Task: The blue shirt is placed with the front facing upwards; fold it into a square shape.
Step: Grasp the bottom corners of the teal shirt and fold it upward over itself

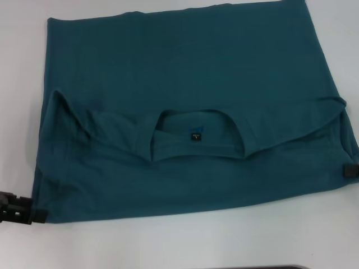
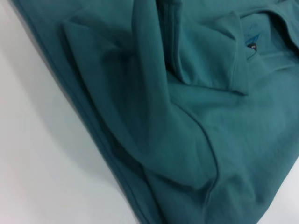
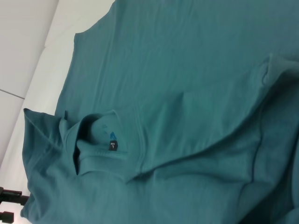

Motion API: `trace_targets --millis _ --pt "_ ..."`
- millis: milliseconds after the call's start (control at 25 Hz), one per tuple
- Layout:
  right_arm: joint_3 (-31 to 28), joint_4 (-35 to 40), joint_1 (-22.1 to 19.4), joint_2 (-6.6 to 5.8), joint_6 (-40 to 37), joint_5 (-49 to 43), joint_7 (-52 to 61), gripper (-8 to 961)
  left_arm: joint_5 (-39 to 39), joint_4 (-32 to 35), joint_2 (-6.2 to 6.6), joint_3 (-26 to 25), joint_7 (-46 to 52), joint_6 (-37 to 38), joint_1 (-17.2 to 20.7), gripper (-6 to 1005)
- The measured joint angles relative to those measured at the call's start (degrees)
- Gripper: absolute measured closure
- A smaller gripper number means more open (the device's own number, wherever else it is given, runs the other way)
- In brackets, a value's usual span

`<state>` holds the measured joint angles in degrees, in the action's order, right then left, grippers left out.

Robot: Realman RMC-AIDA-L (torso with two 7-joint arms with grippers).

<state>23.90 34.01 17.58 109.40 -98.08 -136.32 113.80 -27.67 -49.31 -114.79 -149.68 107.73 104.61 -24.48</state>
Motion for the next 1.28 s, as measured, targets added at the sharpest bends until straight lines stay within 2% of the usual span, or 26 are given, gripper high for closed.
trace_targets --millis 480,800,1280 --pt "0.0 0.0 0.0 -0.17 -0.08 0.0 0.08 923 0.45 0.18 -0.75 1.89 0.12 1.27 -1.53 266" --pt "0.0 0.0 0.24 -0.22 -0.04 0.05 0.15 922 0.09 -0.59 -0.64 1.91 0.14 4.44 -3.17 264" --pt "0.0 0.0 0.51 -0.24 0.27 0.0 0.23 923 1.95 -1.46 -0.72 1.83 1.32 3.12 -2.75 266"
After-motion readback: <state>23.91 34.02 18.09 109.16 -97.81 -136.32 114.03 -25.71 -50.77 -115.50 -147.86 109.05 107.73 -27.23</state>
